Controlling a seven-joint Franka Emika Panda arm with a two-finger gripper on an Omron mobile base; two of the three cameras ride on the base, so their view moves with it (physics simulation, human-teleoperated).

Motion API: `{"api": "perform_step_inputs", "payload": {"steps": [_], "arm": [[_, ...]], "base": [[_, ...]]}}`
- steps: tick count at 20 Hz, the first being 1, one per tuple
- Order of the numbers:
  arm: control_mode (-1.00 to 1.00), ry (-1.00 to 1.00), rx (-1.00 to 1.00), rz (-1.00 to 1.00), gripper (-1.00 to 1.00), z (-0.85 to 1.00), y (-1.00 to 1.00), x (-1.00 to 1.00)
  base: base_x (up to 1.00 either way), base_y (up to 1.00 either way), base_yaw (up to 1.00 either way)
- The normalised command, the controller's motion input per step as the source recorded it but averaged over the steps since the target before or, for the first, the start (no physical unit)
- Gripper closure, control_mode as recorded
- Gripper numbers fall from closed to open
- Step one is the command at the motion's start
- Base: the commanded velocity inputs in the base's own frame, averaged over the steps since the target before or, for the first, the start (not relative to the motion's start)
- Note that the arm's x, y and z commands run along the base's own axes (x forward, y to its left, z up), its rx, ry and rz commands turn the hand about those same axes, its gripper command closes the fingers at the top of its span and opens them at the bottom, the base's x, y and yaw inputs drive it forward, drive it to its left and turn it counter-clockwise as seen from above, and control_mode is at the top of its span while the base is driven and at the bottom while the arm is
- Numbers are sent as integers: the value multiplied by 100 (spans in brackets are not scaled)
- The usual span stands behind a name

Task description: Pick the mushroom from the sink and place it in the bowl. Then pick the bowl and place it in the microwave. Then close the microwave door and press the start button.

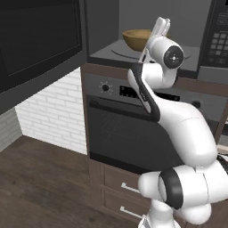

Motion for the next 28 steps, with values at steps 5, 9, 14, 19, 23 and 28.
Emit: {"api": "perform_step_inputs", "payload": {"steps": [5,9,14,19,23,28], "arm": [[-100,-1,0,0,-100,34,8,-100],[-100,0,0,0,-100,18,13,-100],[-100,0,0,0,-100,3,27,-100],[-100,0,0,0,-100,-4,39,-100],[-100,-3,0,0,-100,-23,53,-100],[-100,-14,-1,1,-100,-38,61,-100]], "base": [[0,0,0],[0,0,0],[0,0,0],[0,0,0],[0,0,0],[0,0,0]]}}
